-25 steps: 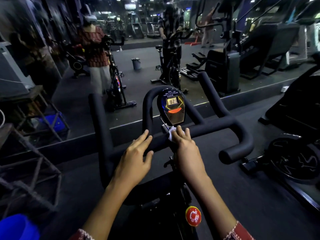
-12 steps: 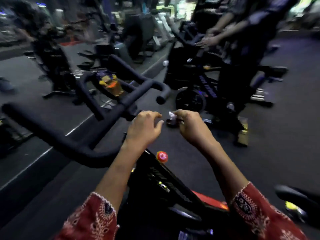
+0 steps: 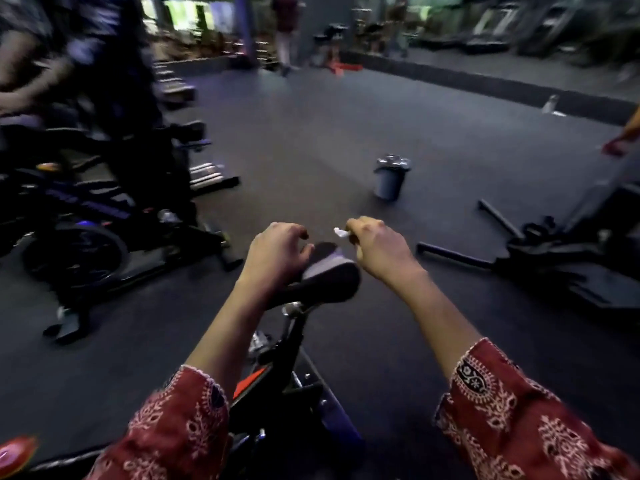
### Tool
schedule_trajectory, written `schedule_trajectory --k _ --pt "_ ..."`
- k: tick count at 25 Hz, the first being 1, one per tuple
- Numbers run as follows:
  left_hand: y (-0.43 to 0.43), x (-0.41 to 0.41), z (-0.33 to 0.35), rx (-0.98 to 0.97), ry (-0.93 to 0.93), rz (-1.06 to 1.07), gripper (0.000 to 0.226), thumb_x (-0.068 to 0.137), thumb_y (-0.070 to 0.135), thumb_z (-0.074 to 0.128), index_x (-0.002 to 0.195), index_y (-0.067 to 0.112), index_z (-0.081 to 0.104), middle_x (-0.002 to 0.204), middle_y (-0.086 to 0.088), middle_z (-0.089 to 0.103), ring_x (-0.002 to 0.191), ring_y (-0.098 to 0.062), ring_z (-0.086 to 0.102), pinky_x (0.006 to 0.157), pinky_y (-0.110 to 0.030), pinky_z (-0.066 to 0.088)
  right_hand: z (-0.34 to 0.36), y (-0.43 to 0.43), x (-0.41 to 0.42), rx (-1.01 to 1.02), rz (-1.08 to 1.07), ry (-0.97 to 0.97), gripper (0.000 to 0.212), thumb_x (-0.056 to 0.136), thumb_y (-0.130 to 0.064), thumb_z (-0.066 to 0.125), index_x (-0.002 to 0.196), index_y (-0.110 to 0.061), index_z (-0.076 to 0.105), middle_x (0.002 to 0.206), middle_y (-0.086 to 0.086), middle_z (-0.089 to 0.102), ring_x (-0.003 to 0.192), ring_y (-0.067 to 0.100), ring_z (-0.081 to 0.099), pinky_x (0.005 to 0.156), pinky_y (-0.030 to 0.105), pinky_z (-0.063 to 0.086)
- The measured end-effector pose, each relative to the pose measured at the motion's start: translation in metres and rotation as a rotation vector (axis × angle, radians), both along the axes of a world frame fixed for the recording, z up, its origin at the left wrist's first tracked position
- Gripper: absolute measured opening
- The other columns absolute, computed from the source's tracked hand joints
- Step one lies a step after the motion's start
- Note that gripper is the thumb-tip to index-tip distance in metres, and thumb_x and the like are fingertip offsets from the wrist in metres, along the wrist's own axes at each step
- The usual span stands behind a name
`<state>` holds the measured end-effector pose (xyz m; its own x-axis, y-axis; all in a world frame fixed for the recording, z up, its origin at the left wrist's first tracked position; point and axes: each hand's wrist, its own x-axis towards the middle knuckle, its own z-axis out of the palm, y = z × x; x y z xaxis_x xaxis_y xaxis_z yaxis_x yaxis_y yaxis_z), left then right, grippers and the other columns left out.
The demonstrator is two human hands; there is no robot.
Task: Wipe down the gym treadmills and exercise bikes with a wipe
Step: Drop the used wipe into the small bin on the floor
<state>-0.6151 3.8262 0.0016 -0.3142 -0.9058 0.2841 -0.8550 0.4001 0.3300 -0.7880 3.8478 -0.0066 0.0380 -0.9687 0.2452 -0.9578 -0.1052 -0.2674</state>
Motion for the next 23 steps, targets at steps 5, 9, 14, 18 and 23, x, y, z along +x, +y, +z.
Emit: schedule_trajectory --k 5,9,14,18,23 --pt "-0.026 -0.160 -0.015 0.012 -0.046 -0.214 0.033 0.091 0.032 0.057 0.119 0.015 0.064 0.117 -0.006 0.064 0.118 -0.025 0.049 0.087 -0.034 0.042 -0.013 0.011 -0.150 0.015 -0.239 0.034 0.025 0.094 -0.006 0.047 0.116 -0.012 0.059 0.116 0.010 0.058 0.111 0.031 0.055 0.078 0.037 0.043" --pt "-0.052 -0.274 -0.018 0.041 -0.051 -0.278 0.034 0.090 0.033 0.058 0.119 0.016 0.063 0.120 -0.005 0.064 0.119 -0.024 0.049 0.088 -0.035 0.044 -0.014 -0.002 -0.257 0.044 -0.308 0.044 0.027 0.094 -0.007 0.047 0.118 -0.013 0.059 0.117 0.010 0.058 0.112 0.032 0.055 0.081 0.037 0.044" --pt "-0.090 -0.358 -0.026 0.058 -0.061 -0.290 0.033 0.090 0.033 0.059 0.118 0.016 0.064 0.120 -0.004 0.064 0.119 -0.023 0.049 0.087 -0.034 0.044 -0.019 -0.038 -0.337 0.081 -0.309 0.020 0.026 0.095 -0.009 0.048 0.118 -0.013 0.060 0.118 0.011 0.058 0.112 0.033 0.055 0.083 0.039 0.044" --pt "-0.137 -0.398 -0.038 0.083 -0.086 -0.292 0.033 0.090 0.033 0.059 0.117 0.016 0.065 0.119 -0.004 0.064 0.118 -0.022 0.051 0.086 -0.035 0.044 -0.030 -0.084 -0.376 0.105 -0.295 -0.015 0.027 0.095 -0.010 0.047 0.119 -0.013 0.059 0.118 0.011 0.058 0.111 0.033 0.055 0.082 0.039 0.044" --pt "-0.223 -0.440 -0.055 0.101 -0.079 -0.276 0.032 0.090 0.032 0.058 0.116 0.014 0.065 0.118 -0.004 0.065 0.118 -0.023 0.050 0.087 -0.034 0.044 -0.049 -0.177 -0.419 0.150 -0.244 -0.028 0.028 0.094 -0.011 0.048 0.119 -0.015 0.060 0.119 0.009 0.059 0.111 0.032 0.055 0.082 0.037 0.044"
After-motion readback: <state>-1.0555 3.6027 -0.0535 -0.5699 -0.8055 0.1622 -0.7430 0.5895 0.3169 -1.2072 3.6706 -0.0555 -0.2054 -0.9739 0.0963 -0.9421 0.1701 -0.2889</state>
